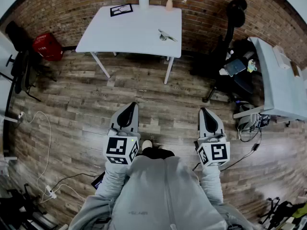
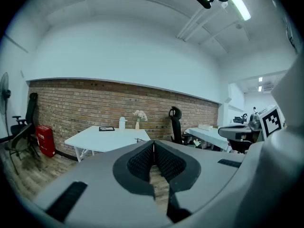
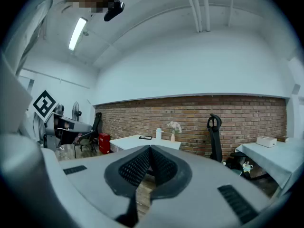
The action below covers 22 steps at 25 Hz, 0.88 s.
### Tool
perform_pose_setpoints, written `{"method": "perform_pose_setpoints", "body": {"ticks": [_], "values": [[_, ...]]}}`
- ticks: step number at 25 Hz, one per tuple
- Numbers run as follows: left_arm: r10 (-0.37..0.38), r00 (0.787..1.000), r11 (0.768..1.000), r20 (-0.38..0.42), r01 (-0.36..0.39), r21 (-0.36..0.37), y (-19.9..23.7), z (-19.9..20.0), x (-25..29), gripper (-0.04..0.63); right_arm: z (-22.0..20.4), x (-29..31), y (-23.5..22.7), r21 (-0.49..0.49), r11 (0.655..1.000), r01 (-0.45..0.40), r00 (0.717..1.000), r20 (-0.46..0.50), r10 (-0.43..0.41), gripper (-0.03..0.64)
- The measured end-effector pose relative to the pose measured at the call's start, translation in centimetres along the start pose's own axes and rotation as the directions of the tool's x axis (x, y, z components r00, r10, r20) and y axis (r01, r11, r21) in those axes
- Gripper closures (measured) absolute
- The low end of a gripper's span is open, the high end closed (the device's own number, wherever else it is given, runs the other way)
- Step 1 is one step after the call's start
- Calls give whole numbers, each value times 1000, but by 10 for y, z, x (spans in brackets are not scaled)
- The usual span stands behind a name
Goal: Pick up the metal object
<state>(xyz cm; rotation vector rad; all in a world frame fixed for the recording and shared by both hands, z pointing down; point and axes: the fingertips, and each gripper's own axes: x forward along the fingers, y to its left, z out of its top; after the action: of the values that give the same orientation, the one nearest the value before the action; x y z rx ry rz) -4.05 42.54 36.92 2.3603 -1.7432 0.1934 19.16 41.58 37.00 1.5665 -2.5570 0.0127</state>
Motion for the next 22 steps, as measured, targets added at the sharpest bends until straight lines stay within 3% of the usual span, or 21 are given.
{"method": "perform_pose_setpoints", "body": {"ticks": [15,22], "values": [[-35,999,999,-8,35,21,38,-6,5,568,-5,37,33,37,999,4,1000,7,-4,592],[-13,999,1000,-29,14,9,60,-10,54,568,-18,85,13,59,998,-8,1000,-16,9,591]]}}
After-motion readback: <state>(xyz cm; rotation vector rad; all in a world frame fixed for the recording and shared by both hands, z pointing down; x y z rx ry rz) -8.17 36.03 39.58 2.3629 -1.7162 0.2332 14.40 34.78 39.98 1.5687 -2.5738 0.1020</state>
